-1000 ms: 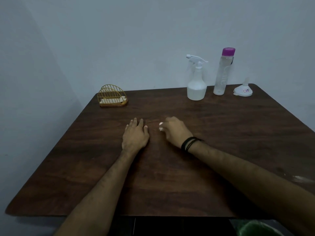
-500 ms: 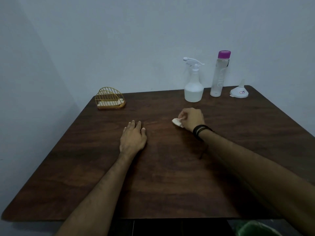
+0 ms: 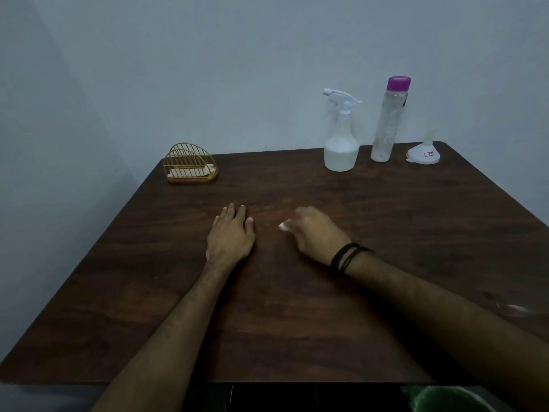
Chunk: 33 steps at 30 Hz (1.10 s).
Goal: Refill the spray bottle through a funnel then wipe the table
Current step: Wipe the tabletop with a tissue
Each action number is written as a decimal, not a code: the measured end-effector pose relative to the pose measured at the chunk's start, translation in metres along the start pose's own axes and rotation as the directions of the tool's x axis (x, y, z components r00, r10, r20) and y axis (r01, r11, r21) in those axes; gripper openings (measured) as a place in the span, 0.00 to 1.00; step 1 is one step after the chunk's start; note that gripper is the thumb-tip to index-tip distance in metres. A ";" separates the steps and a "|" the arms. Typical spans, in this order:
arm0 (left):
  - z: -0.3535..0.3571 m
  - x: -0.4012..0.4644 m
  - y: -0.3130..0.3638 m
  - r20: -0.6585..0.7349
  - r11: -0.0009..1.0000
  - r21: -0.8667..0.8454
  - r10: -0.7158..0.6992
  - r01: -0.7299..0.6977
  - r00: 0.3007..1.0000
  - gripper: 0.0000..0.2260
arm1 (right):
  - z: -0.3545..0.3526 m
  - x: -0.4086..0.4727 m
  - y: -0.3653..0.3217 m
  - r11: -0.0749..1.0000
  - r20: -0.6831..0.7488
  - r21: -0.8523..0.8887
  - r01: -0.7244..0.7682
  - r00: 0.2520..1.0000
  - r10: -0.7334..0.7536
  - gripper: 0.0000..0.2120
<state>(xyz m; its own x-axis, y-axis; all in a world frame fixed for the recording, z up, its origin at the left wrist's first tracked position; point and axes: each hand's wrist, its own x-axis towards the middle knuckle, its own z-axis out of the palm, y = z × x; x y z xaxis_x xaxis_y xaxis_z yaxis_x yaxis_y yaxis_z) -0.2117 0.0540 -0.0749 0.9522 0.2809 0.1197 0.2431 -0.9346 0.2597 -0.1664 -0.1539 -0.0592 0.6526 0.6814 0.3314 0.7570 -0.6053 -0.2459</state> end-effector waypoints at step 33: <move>0.002 0.003 0.002 0.030 0.998 0.069 -0.001 -0.001 1.000 0.25 | -0.004 -0.058 -0.039 0.997 0.129 0.029 -0.074 0.989 0.070 0.28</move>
<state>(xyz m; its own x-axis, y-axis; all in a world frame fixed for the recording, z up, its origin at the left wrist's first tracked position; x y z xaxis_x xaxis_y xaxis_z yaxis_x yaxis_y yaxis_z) -0.2086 0.0529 -0.0759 0.9571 0.2752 0.0904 0.2543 -0.9477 0.1928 -0.2334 -0.1711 -0.0656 0.7028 0.6847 0.1932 0.7071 -0.6422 -0.2960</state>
